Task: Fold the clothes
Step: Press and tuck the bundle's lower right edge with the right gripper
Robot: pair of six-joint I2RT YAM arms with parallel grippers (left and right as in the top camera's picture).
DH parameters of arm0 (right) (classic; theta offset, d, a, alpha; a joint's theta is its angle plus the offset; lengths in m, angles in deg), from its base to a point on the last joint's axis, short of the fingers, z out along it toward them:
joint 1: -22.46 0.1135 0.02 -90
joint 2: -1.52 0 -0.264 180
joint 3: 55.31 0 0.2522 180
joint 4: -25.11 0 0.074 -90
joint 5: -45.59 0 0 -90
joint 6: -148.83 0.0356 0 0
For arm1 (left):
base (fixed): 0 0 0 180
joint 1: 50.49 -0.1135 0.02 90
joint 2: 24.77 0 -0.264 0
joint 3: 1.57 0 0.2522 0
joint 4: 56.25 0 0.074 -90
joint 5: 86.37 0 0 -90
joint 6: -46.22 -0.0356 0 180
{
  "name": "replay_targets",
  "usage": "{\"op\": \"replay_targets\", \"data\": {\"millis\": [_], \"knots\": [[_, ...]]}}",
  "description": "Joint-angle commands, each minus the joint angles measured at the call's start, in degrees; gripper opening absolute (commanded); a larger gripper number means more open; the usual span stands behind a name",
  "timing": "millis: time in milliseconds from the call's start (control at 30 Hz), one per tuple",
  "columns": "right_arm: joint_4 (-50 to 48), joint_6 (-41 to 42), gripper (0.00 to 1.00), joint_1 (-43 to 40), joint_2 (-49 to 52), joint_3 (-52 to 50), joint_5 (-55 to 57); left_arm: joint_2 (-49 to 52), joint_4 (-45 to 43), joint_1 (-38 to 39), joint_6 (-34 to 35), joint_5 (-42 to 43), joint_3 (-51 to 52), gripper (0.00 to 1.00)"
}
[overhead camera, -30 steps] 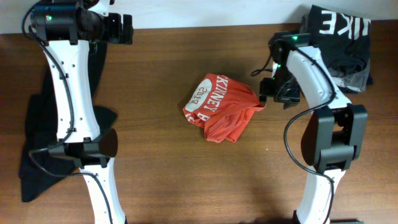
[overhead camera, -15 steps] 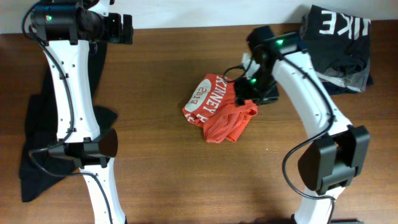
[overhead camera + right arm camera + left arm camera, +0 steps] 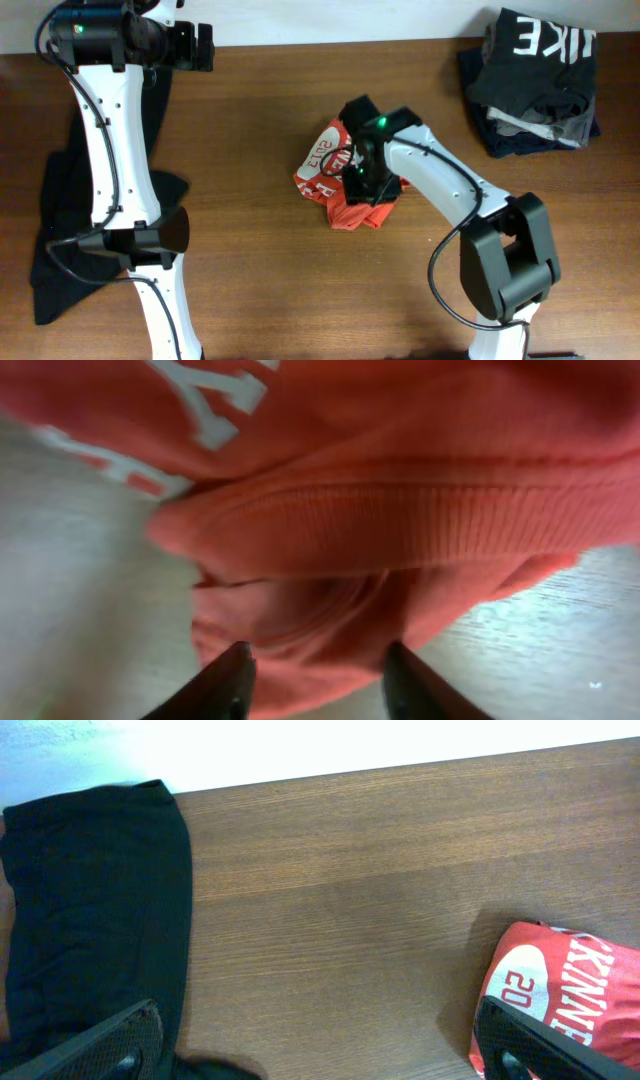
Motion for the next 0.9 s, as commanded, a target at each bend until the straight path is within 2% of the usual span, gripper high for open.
{"op": "replay_targets", "data": {"millis": [0,67,167,200,367,733,833,867], "knots": [[-1.6,3.8,0.39,0.2,-0.1,-3.4,2.0,0.4,0.1,-0.3,-1.1,-0.6,-0.6,0.99],[-1.8,3.8,0.29,0.0,-0.1,-4.0,2.1,0.4,0.2,-0.3,-1.1,-0.6,-0.6,0.99],[-1.2,3.8,0.06,-0.7,-0.3,-4.0,2.2,0.4,0.2,-0.3,-1.1,-0.6,-0.6,0.99],[-0.7,3.8,0.04,-1.2,-0.3,-3.9,2.3,0.4,0.2,-0.3,-1.1,-0.6,-0.6,0.99],[3.2,3.5,0.04,-5.0,-0.6,-3.9,2.3,0.4,0.4,-0.3,-1.1,-0.6,-0.6,0.99],[4.9,2.1,0.04,-9.3,-0.5,-5.0,4.4,0.4,1.1,-0.3,-1.1,-0.6,-0.6,0.99],[6.9,2.1,0.19,-10.1,-0.5,-6.5,4.4,0.4,1.2,-0.3,-1.1,-0.6,-0.6,0.99],[7.3,2.1,0.21,-10.3,-0.5,-7.0,4.4,0.4,1.2,-0.3,-1.1,-0.6,-0.6,0.99]]}}
